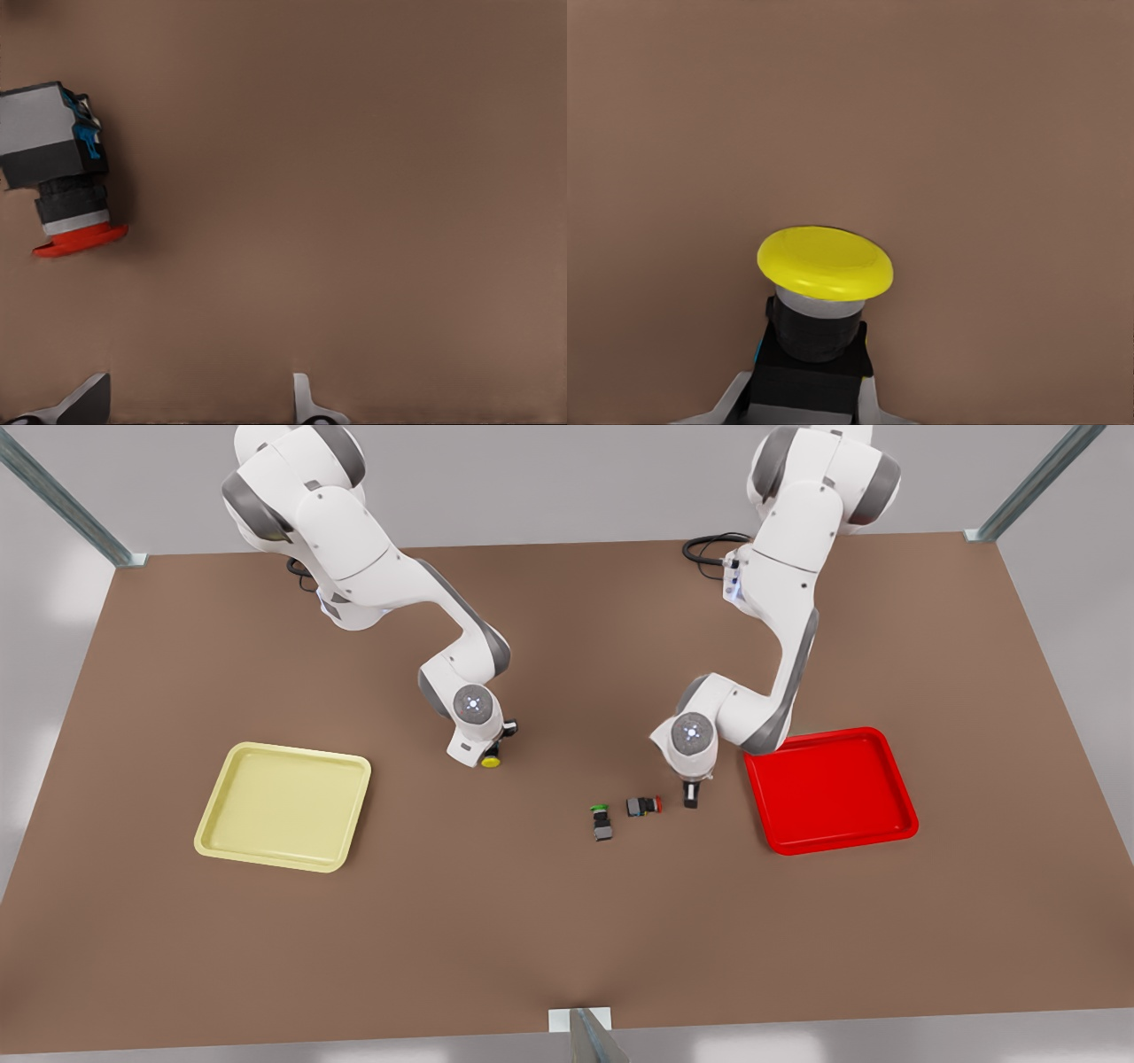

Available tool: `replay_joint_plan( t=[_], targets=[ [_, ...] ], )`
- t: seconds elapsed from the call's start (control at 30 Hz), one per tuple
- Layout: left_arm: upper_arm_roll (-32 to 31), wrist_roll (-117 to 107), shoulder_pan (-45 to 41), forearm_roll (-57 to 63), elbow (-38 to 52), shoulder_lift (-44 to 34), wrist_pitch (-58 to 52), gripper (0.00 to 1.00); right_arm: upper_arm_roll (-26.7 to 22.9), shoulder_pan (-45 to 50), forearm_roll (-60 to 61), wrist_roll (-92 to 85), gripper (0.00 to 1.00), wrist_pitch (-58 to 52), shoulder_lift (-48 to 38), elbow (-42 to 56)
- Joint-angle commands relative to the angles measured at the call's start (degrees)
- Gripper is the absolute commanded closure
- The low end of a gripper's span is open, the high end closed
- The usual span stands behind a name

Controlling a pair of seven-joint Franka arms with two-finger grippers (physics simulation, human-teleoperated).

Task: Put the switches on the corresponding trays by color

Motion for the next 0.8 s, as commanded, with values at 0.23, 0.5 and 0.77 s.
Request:
replay_joint_plan(
  t=[0.23, 0.5, 0.77],
  targets=[
    [0.0, -0.6, 2.6, 0.3, 0.1, 1.4, 2.1, 0.00, -0.1, -7.0, -0.8, -0.2, 0.49, -3.4, -7.3, -0.1],
    [0.0, -0.4, 4.0, 2.7, 3.5, 4.9, 3.7, 0.00, -0.1, -38.4, -15.7, -34.6, 0.49, -8.2, -6.0, 5.2],
    [-0.1, -0.9, 2.0, 2.3, 5.3, 7.5, 4.4, 0.01, 0.1, -38.7, -15.6, -38.3, 0.00, -8.9, -6.0, 4.5]
  ],
)
